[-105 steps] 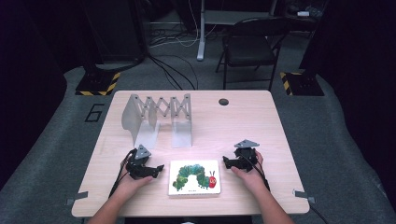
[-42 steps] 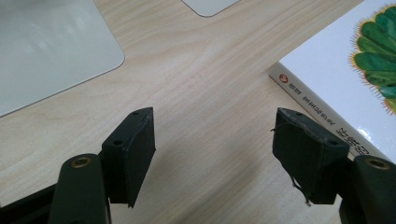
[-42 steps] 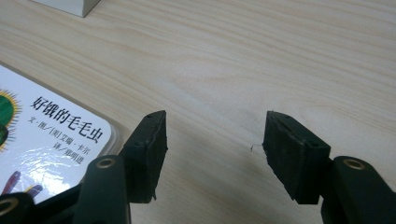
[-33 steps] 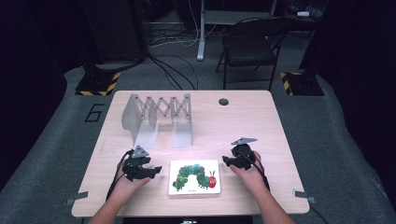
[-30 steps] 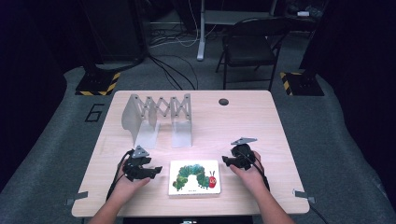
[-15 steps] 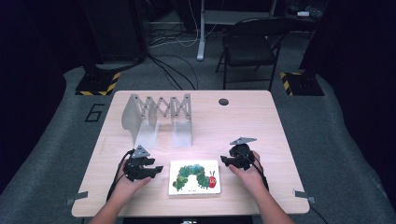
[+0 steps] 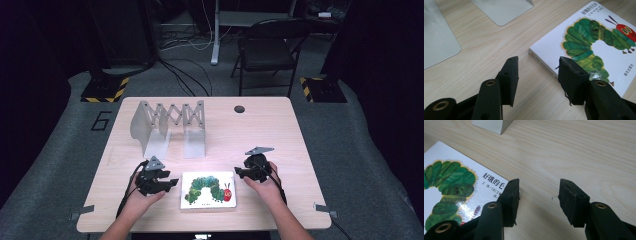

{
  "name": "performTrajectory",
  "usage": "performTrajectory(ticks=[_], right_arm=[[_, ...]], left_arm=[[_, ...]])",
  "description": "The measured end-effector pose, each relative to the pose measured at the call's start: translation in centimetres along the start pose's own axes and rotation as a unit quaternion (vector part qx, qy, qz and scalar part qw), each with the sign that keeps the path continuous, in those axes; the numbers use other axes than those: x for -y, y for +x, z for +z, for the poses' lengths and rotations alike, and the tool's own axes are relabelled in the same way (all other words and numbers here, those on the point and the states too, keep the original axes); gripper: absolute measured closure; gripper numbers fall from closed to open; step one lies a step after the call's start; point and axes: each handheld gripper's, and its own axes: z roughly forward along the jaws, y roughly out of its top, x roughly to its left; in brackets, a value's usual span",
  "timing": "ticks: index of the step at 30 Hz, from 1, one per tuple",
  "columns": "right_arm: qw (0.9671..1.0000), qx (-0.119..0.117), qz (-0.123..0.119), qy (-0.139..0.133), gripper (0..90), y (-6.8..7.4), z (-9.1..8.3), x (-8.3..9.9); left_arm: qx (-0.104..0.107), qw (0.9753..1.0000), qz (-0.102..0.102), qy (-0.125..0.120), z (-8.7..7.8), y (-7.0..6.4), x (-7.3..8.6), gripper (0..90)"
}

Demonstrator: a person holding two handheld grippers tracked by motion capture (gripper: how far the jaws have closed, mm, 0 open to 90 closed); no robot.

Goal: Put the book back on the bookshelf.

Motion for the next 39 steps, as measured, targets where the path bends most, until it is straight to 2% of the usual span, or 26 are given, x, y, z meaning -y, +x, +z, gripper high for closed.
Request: performTrajectory(ticks=[1,3,5,8,11,19,20,22,26,31,36,39], right_arm=[[1.0,-0.002,-0.002,-0.001,51.0,0.0,-0.1,0.0],[1.0,-0.006,0.002,-0.002,51.0,0.1,-0.2,-0.1],[1.0,-0.006,-0.003,-0.002,51.0,-0.1,-0.2,-0.1],[1.0,-0.009,0.003,-0.003,51.0,-0.1,-0.3,-0.1],[0.9999,-0.01,0.0,-0.005,51.0,-0.2,-0.4,-0.1],[0.9999,-0.011,0.002,-0.003,51.0,0.1,-0.3,-0.3],[0.9999,-0.012,-0.006,0.001,51.0,0.1,-0.3,-0.3],[0.9999,-0.011,-0.003,0.0,51.0,0.3,-0.2,-0.4],[0.9997,-0.02,-0.016,0.003,51.1,0.5,0.1,-0.6],[0.9994,-0.024,-0.024,0.006,51.3,0.6,0.4,-0.7],[0.9992,-0.031,-0.017,0.018,51.3,1.2,0.6,-0.8],[0.9987,-0.037,-0.03,0.017,51.3,1.2,0.9,-0.9]], left_arm=[[0.006,1.0,-0.003,-0.004,0.0,-0.6,-0.1,51.9],[0.006,1.0,-0.001,-0.002,0.2,-1.0,-0.1,52.8],[0.008,1.0,-0.001,0.004,0.2,-1.2,-0.1,52.8],[0.009,0.9999,-0.004,0.005,0.1,-1.6,-0.1,53.3],[0.005,1.0,-0.008,-0.003,-0.3,-2.0,0.1,53.0],[0.012,0.9999,-0.003,-0.008,-0.3,-2.5,1.0,51.3],[0.013,0.9999,-0.002,-0.007,-0.3,-2.6,1.1,51.6],[0.014,0.9999,0.004,-0.006,-0.2,-2.8,1.3,52.8],[0.019,0.9996,0.02,-0.004,0.0,-3.1,1.4,52.9],[0.024,0.9995,0.019,-0.003,0.0,-3.2,1.7,52.9],[0.027,0.9995,0.011,-0.01,-0.1,-3.1,2.1,50.4],[0.028,0.9995,0.013,-0.011,-0.1,-3.1,2.3,46.3]])
